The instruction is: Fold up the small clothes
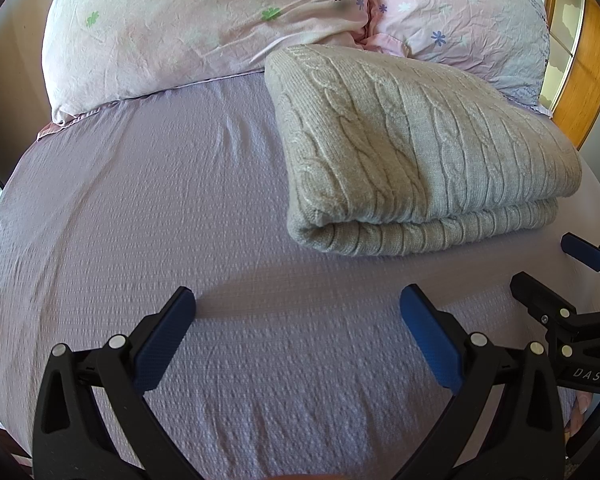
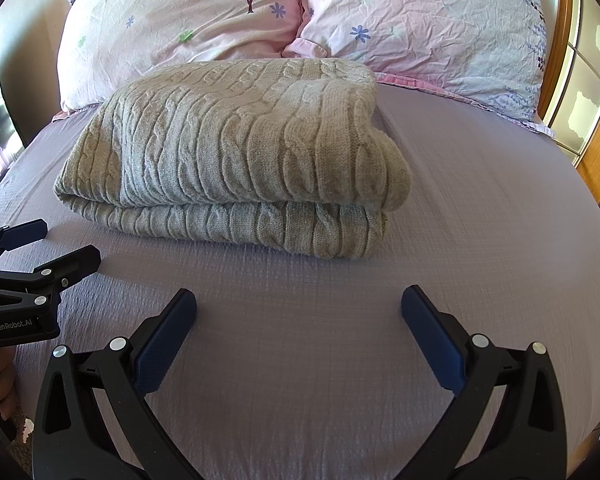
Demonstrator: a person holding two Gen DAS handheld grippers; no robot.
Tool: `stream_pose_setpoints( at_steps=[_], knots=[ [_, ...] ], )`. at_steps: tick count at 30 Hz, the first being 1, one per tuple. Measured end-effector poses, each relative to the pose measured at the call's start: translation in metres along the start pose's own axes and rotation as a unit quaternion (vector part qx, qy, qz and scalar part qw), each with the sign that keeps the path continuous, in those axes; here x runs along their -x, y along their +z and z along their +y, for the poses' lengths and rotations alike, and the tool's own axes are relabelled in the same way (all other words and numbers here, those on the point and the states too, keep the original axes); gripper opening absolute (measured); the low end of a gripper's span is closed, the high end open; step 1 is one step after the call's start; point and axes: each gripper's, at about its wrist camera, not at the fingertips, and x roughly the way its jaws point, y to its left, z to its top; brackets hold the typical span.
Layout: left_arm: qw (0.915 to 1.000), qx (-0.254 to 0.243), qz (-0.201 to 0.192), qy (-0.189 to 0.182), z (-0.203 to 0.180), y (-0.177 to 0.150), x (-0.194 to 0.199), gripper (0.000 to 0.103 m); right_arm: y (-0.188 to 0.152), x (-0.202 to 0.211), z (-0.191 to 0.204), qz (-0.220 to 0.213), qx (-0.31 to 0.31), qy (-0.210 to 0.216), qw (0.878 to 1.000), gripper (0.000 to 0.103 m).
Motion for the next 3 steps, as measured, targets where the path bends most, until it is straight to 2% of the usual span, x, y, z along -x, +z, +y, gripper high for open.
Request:
stream_pose_setpoints(
  at_steps=[3],
  knots=[
    [1.0,0.0,0.0,0.0,0.0,0.0,0.0,0.101,0.0,0.0,0.0,0.0,0.0,0.0,1.0,0.102]
  ],
)
